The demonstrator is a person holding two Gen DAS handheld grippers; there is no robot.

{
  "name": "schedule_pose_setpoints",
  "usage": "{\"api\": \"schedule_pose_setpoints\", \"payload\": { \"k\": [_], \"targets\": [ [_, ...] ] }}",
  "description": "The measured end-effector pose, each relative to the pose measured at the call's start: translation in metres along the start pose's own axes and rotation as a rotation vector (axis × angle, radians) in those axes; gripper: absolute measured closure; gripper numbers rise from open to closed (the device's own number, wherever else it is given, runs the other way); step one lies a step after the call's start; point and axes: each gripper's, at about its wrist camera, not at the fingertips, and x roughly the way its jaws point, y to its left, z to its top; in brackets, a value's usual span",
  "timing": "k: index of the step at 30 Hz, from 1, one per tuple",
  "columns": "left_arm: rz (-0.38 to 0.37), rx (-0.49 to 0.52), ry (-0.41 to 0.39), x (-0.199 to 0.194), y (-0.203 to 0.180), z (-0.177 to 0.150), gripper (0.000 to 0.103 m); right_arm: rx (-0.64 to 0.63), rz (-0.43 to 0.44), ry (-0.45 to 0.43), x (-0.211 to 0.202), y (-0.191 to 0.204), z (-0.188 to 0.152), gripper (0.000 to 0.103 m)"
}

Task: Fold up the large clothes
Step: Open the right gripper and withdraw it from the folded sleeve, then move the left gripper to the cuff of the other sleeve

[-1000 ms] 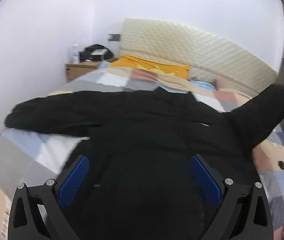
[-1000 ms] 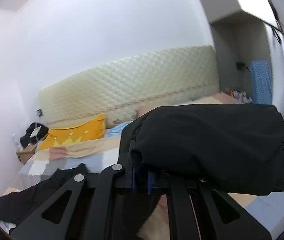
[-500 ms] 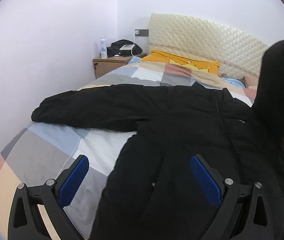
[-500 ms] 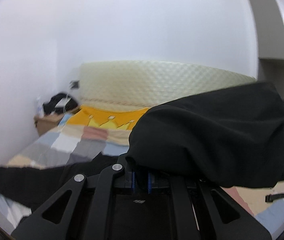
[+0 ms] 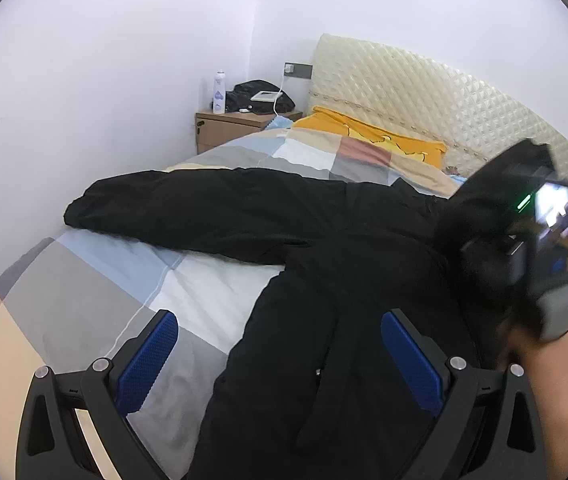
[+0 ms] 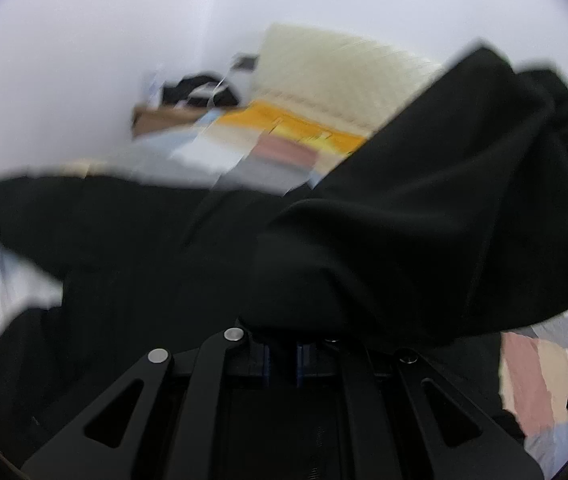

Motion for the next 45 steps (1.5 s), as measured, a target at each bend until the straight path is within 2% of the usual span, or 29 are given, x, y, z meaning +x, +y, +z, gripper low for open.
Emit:
{"api": "schedule_pose_setpoints", "payload": {
  "k": [6,8,10,12,14,15,18,22,27,32,39,45],
  "targets": [
    [0.019,0.024,0.005,0.005,-0.006,-0.002,0.0,-0.168,0.034,0.117,0.037,0.037,-0.038,0.084],
    [0.017,0.022,0.008,0.005,-0.007,-0.002,0.0,-0.243,0.019,0.15,0.044,0.047,-0.044,0.073],
    [0.012,0.02,0.009,0.005,-0.008,-0.002,0.0,-0.306,-0.008,0.144,0.044,0.057,-0.045,0.067],
    [0.014,0.019,0.004,0.004,-0.009,-0.002,0.0,-0.333,-0.001,0.131,0.039,0.061,-0.044,0.054],
    [0.01,0.014,-0.006,0.002,-0.008,-0.002,0.0,-0.323,0.034,0.128,0.034,0.061,-0.039,0.017],
    [0.007,0.009,-0.012,0.0,-0.007,-0.002,0.0,-0.313,0.055,0.113,0.027,0.061,-0.035,0.013],
    [0.003,-0.008,-0.036,-0.005,-0.003,-0.002,0.0,-0.303,0.096,0.052,0.002,0.058,-0.022,0.013],
    [-0.004,-0.027,-0.041,-0.008,0.001,-0.001,0.0,-0.252,0.135,0.025,-0.021,0.04,-0.005,0.013],
    [0.054,0.004,-0.085,-0.016,0.003,0.005,0.0,-0.111,0.155,0.008,-0.045,-0.006,0.005,0.013],
    [0.064,-0.003,-0.081,-0.019,0.008,0.007,0.0,0.02,0.141,-0.03,-0.071,-0.036,0.012,0.013],
    [0.026,0.026,-0.092,-0.034,-0.005,0.007,0.0,0.145,0.128,-0.117,-0.128,-0.075,0.006,0.013],
    [-0.002,0.074,-0.117,-0.044,-0.021,0.004,0.0,0.233,0.121,-0.167,-0.17,-0.106,-0.013,0.013]
  ]
}}
